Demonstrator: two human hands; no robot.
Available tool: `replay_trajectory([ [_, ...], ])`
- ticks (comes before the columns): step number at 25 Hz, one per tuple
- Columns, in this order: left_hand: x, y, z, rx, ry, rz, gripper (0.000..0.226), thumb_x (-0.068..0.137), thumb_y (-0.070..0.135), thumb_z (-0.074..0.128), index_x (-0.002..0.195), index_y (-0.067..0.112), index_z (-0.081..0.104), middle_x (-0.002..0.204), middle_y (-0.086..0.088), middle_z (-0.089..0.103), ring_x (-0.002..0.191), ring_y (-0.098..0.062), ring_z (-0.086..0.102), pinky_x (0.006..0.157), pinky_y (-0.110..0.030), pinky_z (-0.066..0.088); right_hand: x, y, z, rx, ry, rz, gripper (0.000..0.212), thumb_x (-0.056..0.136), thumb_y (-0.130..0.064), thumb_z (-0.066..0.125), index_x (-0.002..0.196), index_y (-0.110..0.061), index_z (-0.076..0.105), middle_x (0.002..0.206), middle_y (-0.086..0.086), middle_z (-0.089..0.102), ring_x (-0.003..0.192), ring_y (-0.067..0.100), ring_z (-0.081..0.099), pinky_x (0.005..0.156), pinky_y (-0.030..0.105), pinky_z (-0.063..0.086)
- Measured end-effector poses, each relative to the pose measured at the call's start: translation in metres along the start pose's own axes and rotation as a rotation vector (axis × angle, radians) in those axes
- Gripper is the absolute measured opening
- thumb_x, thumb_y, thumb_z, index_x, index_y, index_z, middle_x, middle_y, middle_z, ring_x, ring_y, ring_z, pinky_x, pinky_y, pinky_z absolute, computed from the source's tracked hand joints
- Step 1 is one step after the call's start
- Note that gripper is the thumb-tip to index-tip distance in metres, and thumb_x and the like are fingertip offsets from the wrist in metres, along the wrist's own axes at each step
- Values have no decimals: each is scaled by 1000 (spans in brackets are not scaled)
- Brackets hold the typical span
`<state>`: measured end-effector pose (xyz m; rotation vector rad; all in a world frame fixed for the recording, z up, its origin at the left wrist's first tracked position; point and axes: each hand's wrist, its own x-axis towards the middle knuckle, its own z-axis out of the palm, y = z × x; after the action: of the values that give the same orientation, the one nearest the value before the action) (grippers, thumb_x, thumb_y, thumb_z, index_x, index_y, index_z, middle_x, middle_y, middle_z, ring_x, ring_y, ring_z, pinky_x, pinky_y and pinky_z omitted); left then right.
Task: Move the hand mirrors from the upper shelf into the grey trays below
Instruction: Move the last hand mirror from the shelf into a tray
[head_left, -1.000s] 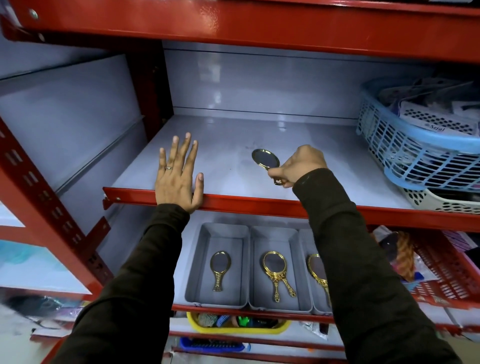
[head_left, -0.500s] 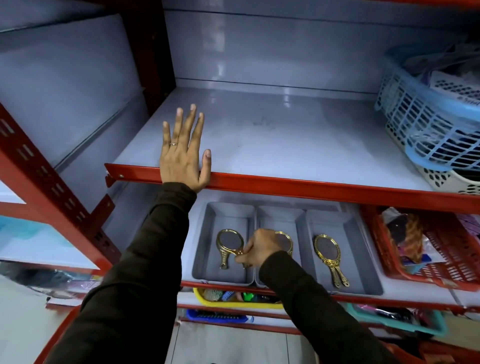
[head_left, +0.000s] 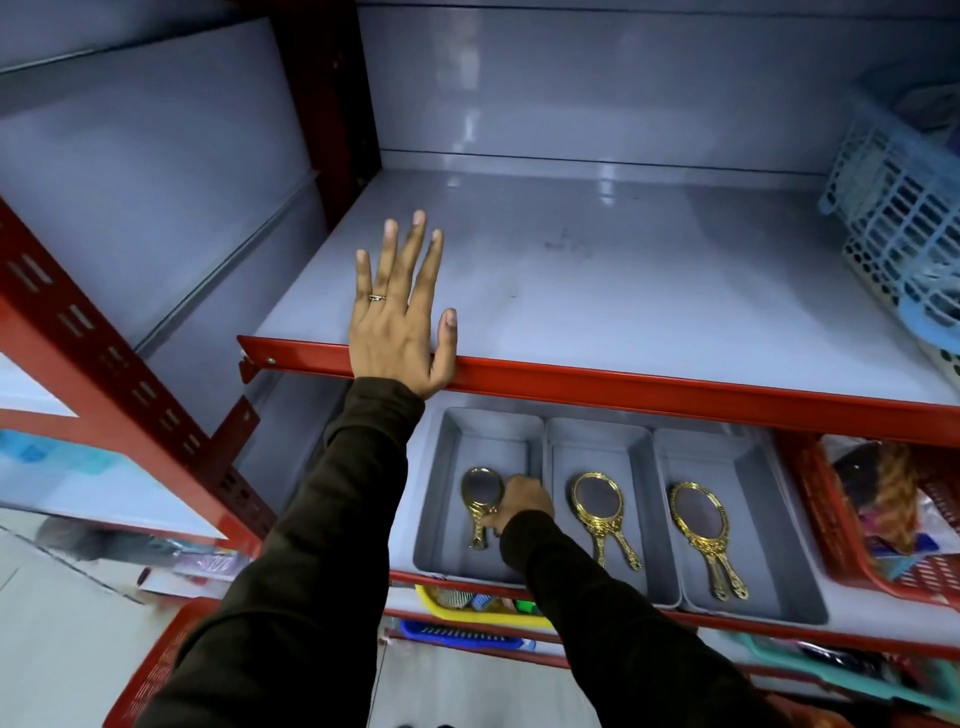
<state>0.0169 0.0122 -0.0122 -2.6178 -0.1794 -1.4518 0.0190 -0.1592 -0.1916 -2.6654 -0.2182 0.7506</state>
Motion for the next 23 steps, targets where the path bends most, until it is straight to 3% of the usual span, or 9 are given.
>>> replay_trajectory([
  [12,1,0,1,-5,3,13,68,93,41,25,154,11,25,161,-11,22,151,-28,12,123,-45,0,-5,0,2,52,-19,21,48,71,-35,83,106,-7,67,102,9,75,95,24,71,80,32,59],
  [18,2,4,-8,-18,-53,-7,68,93,40,25,155,12,22,163,-8,17,152,-27,10,124,-45,2,-24,19,-26,154,105,-10,35,73,-37,81,89,-8,69,87,7,74,82,22,71,74,32,59],
  [23,2,9,-19,14,-167,-33,68,95,39,24,156,11,17,163,-9,13,152,-26,7,124,-41,-4,-41,55,-57,231,198,6,29,73,-37,81,82,-10,71,77,3,71,68,14,66,62,23,52],
])
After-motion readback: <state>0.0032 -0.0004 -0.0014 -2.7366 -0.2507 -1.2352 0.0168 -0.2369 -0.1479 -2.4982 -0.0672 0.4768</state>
